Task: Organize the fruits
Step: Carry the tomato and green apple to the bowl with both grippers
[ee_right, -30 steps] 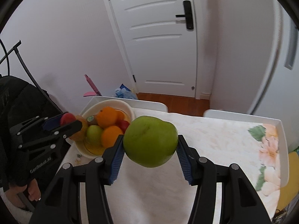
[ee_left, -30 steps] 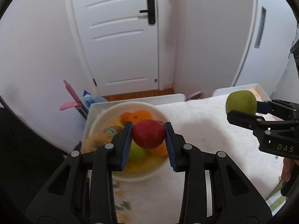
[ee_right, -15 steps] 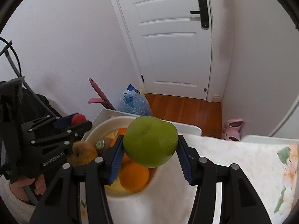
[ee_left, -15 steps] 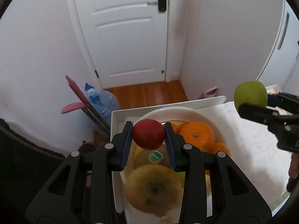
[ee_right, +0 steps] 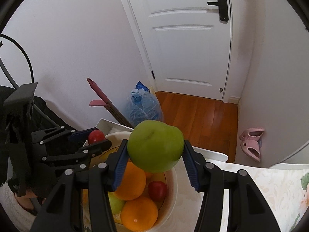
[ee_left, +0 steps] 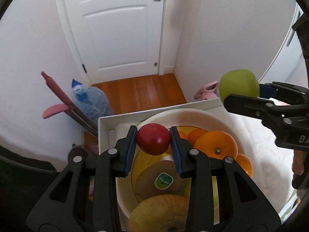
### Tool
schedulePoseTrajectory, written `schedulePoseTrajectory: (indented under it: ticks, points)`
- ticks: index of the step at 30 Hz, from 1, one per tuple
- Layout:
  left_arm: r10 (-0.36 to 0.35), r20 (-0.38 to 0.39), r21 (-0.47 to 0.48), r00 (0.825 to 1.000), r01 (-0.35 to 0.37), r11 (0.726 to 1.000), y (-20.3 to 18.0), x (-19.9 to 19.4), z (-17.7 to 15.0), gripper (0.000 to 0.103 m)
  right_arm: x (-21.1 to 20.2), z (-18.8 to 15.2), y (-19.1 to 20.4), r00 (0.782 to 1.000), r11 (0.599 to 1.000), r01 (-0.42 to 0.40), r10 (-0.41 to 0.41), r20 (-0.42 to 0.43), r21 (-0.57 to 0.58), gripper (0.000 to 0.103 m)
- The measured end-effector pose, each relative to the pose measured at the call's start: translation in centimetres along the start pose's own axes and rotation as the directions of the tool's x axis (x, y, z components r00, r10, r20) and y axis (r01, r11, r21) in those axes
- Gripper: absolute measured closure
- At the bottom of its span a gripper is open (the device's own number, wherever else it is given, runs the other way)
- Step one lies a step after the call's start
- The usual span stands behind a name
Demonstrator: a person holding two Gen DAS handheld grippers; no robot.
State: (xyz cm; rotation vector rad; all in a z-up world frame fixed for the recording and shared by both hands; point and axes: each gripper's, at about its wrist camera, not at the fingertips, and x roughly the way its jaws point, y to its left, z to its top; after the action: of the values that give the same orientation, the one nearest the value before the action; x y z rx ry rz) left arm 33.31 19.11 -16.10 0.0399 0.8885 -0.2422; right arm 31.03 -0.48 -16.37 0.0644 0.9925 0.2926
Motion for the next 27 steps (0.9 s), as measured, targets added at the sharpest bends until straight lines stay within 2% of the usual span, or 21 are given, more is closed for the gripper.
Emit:
schedulePoseTrajectory:
  ticks: [6,7,8,9,10,11,15,27]
  points:
    - [-0.008,-0.008,-0.006,1.0,0.008,1.0,0.0,-0.4,-0.5,0.064,0.7,0.4,-0.3,1.0,1.0,-0.006,0.005,-0.016,-0.003,0.053]
    - [-0.007,-0.01,-0.008,1.0,0.007,1.0,0.1,-0.5,-0.6,0.06,0.8,0.6,-0.4,1.0,1.0,-0.006,0.006,-0.018,-0.005,0.053]
    - [-0.004,-0.011,-0.009,1.0,0.004,1.0,0.1,-0.5,-0.8,0.045,0.9,0.7,-0.4,1.0,1.0,-0.01,0.009,-0.022,-0.009,0.053]
    - [-0.001,-0.005,-0.011,1.0,0.001,1.0,0.0,-0.8,-0.9,0.035,0.9,0.8,-0.4,1.0,1.0,-0.015,0.015,-0.025,-0.012,0.053]
    - [0.002,0.008,-0.014,1.0,-0.002,1.0,0.0,-1.1,-1.0,0.015,1.0,0.9,-0.3,0.999,1.0,-0.019,0.019,-0.028,-0.014,0.053]
    - [0.006,0.028,-0.02,1.0,-0.006,1.0,0.0,-1.6,-1.2,0.005,1.0,1.0,-0.3,0.999,1.0,-0.022,0.022,-0.031,-0.018,0.053]
    - [0.014,0.06,-0.038,0.998,-0.011,0.999,0.2,-3.0,-1.4,0.004,1.4,1.5,0.0,0.998,0.998,-0.044,0.042,-0.046,-0.041,0.053]
    - [0.053,0.081,-0.106,0.995,-0.044,0.993,1.8,-5.2,-2.0,0.004,4.7,1.9,2.1,0.981,0.988,-0.141,0.131,-0.145,-0.059,0.053]
